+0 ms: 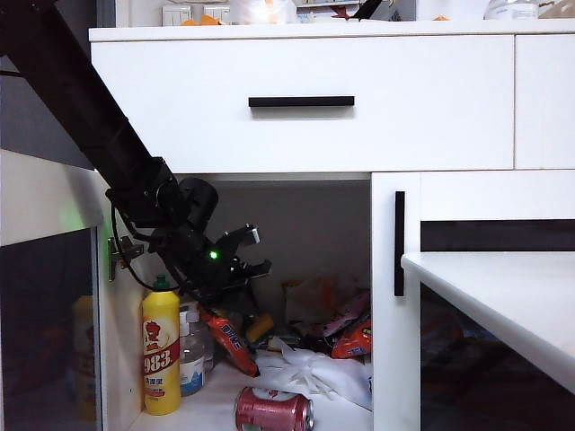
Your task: Open the left door of the white cabinet, pick up a can of beverage from the table on the right, place it inside the cabinet, and finally close the cabinet door.
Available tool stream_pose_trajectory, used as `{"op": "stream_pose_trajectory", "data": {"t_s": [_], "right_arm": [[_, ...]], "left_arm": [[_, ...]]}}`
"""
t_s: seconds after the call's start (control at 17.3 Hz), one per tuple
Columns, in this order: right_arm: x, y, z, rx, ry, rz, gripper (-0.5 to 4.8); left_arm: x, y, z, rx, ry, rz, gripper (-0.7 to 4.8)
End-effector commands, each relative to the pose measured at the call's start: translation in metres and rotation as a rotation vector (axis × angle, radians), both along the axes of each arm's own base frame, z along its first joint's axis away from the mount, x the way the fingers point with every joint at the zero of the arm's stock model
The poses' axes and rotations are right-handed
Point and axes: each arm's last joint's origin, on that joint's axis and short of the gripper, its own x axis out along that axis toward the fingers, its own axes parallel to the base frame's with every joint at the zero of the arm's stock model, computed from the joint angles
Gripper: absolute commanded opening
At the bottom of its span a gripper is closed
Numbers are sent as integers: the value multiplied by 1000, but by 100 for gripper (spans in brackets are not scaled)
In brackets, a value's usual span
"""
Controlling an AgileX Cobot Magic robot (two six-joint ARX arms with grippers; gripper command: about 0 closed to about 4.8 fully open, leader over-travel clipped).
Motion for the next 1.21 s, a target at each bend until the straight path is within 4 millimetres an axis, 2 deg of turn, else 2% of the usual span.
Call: {"op": "stream_pose_trajectory", "data": {"t_s": [0.06, 0.23, 0.35, 0.58, 0.63, 0.86, 0.98, 1.04, 1.1, 1.15, 1.21], "right_arm": [[-1, 0, 2, 8, -14, 3, 479], [-1, 0, 3, 10, -26, 3, 479], [-2, -1, 7, 19, -61, 3, 479], [-4, -1, 10, 28, -101, 3, 479], [-5, -1, 10, 29, -103, 3, 479], [-7, -2, 11, 30, -110, 3, 479], [-6, -1, 11, 30, -114, 6, 479], [-6, -1, 12, 33, -122, 6, 479], [-7, -1, 13, 37, -136, 8, 479], [-8, -1, 16, 57, -162, 20, 479], [-7, -1, 18, 76, -180, 44, 479]], "left_arm": [[-4, 1, 7, 2, 69, -5, -6], [-20, 1, 18, -45, 227, -124, -6], [-32, 4, 52, -50, 278, -160, -6], [-62, 10, 98, -91, 386, -324, -6], [-74, 12, 131, -143, 371, -369, -6], [-125, 27, 234, -153, 219, -432, -6], [-161, 38, 287, -160, 122, -440, -6], [-187, 46, 315, -149, 73, -433, -6], [-201, 51, 326, -134, 53, -424, -6], [-227, 60, 343, -92, 26, -392, -6], [-245, 67, 350, -53, 11, -353, -6]]}}
